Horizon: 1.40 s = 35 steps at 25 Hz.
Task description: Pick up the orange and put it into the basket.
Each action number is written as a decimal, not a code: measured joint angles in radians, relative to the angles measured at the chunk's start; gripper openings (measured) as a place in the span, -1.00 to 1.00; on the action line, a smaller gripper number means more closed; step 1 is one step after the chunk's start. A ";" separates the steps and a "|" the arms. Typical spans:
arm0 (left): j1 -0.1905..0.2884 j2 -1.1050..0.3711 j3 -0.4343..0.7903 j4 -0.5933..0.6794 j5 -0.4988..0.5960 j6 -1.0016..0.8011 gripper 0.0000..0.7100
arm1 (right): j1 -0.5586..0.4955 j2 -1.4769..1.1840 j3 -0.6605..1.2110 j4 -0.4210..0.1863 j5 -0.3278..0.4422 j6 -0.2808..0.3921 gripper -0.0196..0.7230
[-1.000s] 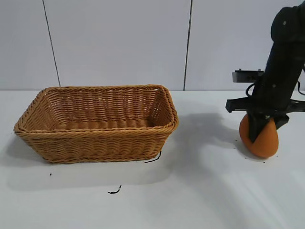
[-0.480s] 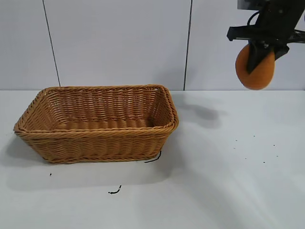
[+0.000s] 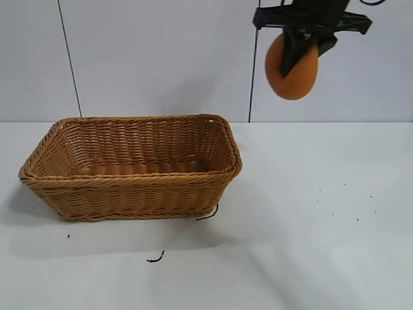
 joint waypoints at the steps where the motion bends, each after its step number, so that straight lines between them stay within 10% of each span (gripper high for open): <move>1: 0.000 0.000 0.000 0.000 0.000 0.000 0.80 | 0.023 0.006 -0.001 0.001 -0.019 0.001 -0.66; 14: 0.000 0.000 0.000 -0.001 0.001 0.000 0.80 | 0.145 0.259 -0.001 0.026 -0.258 0.027 -0.63; 18: 0.000 0.000 0.000 -0.001 0.001 0.000 0.80 | 0.145 0.279 -0.001 0.030 -0.258 0.027 -0.10; 23: 0.000 0.000 0.000 -0.001 0.001 0.000 0.80 | 0.145 0.279 -0.077 0.027 -0.193 0.027 0.70; 35: 0.000 0.000 0.000 -0.001 0.001 0.000 0.80 | 0.013 0.268 -0.382 -0.042 0.081 0.033 0.81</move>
